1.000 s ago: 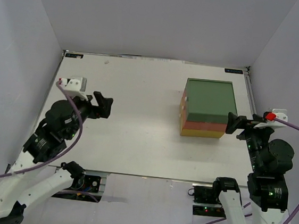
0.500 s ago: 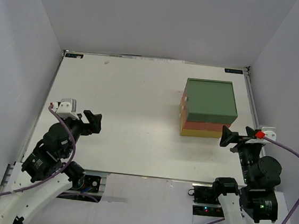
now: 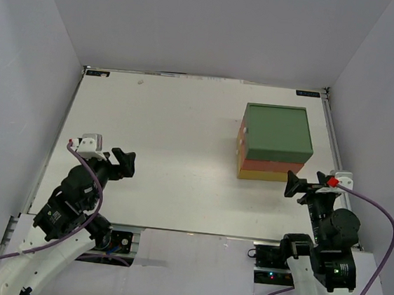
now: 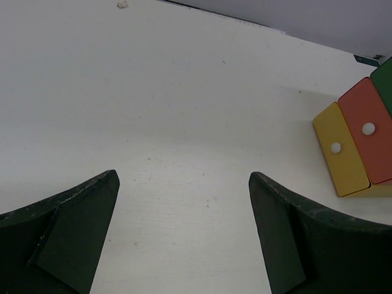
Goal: Sort the stationery into containers
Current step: Reset both arms
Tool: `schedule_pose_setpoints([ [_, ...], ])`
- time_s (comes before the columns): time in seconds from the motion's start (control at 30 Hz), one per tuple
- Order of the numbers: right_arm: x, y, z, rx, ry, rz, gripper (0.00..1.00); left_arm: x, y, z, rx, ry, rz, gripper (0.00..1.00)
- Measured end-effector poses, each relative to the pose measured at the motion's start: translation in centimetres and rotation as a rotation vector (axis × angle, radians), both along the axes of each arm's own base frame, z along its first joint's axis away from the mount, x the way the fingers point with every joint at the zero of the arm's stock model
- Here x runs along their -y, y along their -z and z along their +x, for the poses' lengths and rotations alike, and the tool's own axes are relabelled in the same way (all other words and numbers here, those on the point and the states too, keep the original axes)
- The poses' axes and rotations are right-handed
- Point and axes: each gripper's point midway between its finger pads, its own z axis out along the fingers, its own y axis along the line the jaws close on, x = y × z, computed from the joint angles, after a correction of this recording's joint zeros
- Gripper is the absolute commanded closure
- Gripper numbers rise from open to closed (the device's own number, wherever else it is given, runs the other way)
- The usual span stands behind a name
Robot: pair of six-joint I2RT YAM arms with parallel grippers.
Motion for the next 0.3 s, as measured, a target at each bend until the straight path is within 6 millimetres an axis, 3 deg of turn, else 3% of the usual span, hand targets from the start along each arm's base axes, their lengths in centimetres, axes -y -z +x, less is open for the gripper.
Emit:
schedule_pose_setpoints([
  [0.3,0.03,-0.15,-0.28,0.020,0.000,0.003,0.10,0.07,0.01,0.11,-0.002,0.000,0.001,0.02],
])
